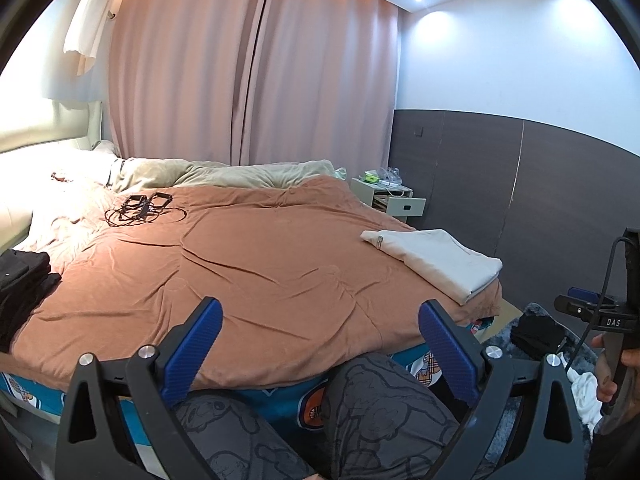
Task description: Fold large clothes
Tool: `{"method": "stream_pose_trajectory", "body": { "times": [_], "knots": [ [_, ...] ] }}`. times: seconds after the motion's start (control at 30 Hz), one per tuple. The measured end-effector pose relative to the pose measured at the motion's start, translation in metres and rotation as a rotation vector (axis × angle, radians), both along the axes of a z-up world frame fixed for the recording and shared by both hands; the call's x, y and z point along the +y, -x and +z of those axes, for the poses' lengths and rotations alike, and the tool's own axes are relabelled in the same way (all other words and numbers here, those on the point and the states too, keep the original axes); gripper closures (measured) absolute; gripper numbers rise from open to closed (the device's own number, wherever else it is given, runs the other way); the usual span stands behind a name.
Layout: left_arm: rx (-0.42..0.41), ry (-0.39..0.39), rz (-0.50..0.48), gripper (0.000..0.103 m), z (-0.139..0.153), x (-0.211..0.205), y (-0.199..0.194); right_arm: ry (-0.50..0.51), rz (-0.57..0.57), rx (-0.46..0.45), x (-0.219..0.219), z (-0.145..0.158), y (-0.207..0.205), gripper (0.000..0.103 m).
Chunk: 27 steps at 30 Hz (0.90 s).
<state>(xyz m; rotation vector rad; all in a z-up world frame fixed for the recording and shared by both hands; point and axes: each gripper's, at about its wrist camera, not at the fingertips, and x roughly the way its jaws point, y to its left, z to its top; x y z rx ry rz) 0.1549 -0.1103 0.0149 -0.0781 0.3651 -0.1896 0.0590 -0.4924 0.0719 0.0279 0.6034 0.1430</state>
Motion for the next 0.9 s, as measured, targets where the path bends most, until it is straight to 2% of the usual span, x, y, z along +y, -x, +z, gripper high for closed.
{"method": "stream_pose_trajectory", "body": {
  "times": [0.23, 0.6, 0.9],
  "knots": [
    [0.0, -0.02, 0.02, 0.001, -0.0007, -0.0007, 0.0019, -0.012, -0.005, 0.003, 0.0009, -0.0013, -0.0004, 0.0],
    [0.003, 0.003, 0.035, 0.001, 0.0021, 0.0064, 0.0025, -0.004, -0.026, -0.006, 0.0014, 0.0022, 0.0019, 0.0],
    [0.013, -0.013, 0.039, 0.001, 0.0031, 0.003, 0.0031, 0.009, -0.018, -0.002, 0.0036, 0.0024, -0.0002, 0.0]
  ]
}}
